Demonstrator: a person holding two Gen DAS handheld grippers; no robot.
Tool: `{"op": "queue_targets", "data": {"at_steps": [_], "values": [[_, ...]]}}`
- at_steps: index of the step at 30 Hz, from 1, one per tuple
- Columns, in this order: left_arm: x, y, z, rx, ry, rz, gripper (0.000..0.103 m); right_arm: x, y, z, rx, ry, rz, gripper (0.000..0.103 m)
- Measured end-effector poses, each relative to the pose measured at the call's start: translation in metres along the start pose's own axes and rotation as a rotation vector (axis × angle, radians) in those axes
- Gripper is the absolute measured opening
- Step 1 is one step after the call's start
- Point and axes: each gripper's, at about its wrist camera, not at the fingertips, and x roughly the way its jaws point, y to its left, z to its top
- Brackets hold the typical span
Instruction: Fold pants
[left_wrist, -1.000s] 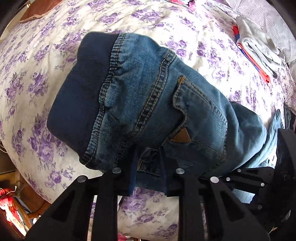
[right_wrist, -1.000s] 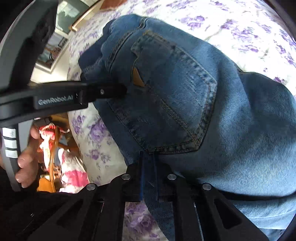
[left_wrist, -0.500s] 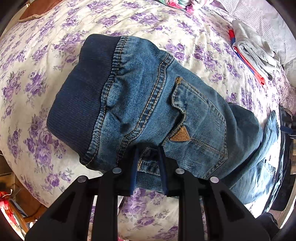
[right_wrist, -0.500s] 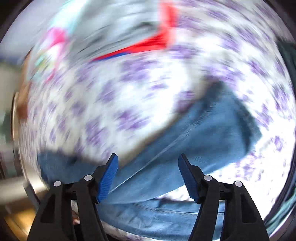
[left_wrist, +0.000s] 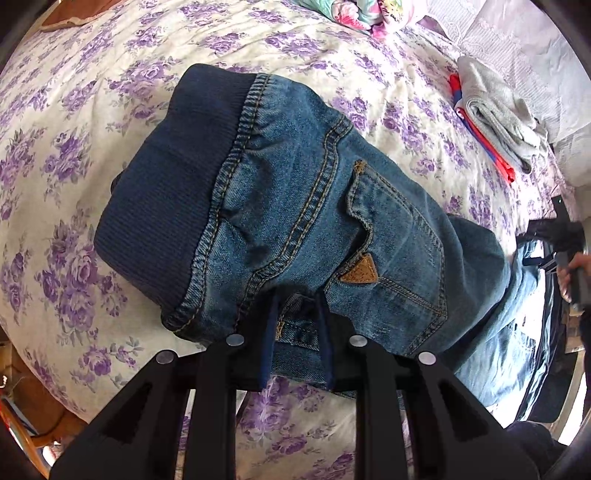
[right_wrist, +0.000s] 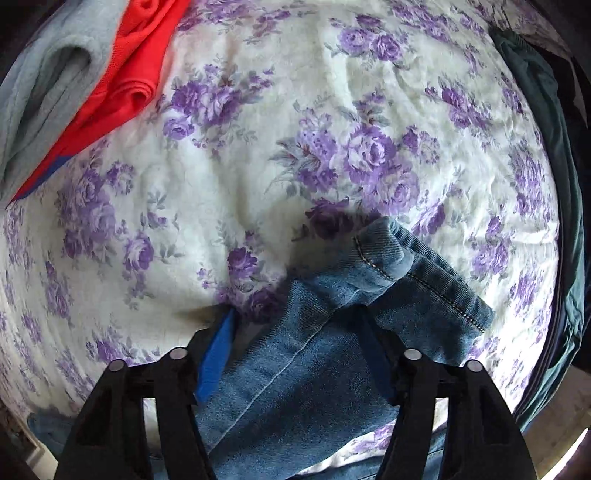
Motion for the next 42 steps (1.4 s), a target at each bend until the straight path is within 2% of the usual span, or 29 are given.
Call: {"op": "queue_targets", "data": {"at_steps": [1,3,8,12,14,17,19,21,23,27,29,30,32,33,36,37,40,42], "values": [[0.000,0.001,0.000,0.000,0.001,-0.002,0.020,-0.003,0.003,-0.013,-0.011,-0.019,0.012,0.024],[-0.001,0.002,0.000,0.005,0.008,-0.001,0.020,-0.013,-0.007,-0.026,0.016,-0.024,0.104,0.015],[0.000,0.002,0.005,0.026,0.038,-0.012,0.018,-0.066,-0.054,-0.072,0.007,-0.145,0.289,0.013],[0.001,0.005,0.008,0.112,0.077,-0.033,0.015,-0.099,-0.123,-0.132,0.045,-0.218,0.451,0.013],[0.000,0.006,0.010,0.136,0.108,-0.031,0.013,-0.098,-0.167,-0.162,0.078,-0.235,0.506,0.013],[0.000,0.005,0.008,0.154,0.126,0.000,0.013,-0.061,-0.197,-0.226,0.142,-0.210,0.495,0.010],[0.001,0.001,0.006,0.165,0.127,0.029,0.013,-0.008,-0.207,-0.254,0.176,-0.162,0.448,0.009],[0.002,0.000,0.006,0.167,0.135,0.044,0.013,0.045,-0.214,-0.265,0.228,-0.133,0.474,0.006],[0.002,0.000,0.008,0.176,0.160,0.053,0.013,0.054,-0.220,-0.272,0.251,-0.188,0.516,0.005],[0.004,-0.012,0.012,0.243,0.195,0.102,0.013,0.035,-0.207,-0.272,0.122,-0.217,0.448,0.012],[0.000,-0.018,0.012,0.259,0.194,0.149,0.011,0.025,-0.208,-0.277,0.098,-0.183,0.434,0.023],[-0.004,-0.022,0.011,0.271,0.183,0.175,0.011,0.016,-0.206,-0.282,0.076,-0.168,0.411,0.034],[-0.017,-0.030,0.006,0.294,0.152,0.191,0.011,-0.009,-0.197,-0.292,-0.015,-0.181,0.368,0.035],[-0.023,-0.033,0.005,0.294,0.141,0.177,0.011,-0.024,-0.188,-0.296,-0.075,-0.199,0.369,0.035],[-0.038,-0.048,0.005,0.268,0.105,0.056,0.011,-0.067,-0.144,-0.293,-0.272,-0.261,0.435,0.037],[-0.040,-0.057,0.006,0.265,0.092,0.001,0.011,-0.080,-0.122,-0.285,-0.348,-0.289,0.470,0.043],[-0.025,-0.086,0.009,0.256,0.084,-0.107,0.014,-0.100,-0.038,-0.254,-0.571,-0.332,0.565,0.045],[-0.005,-0.096,0.007,0.250,0.105,-0.134,0.014,-0.102,0.025,-0.235,-0.720,-0.325,0.620,0.045]]}}
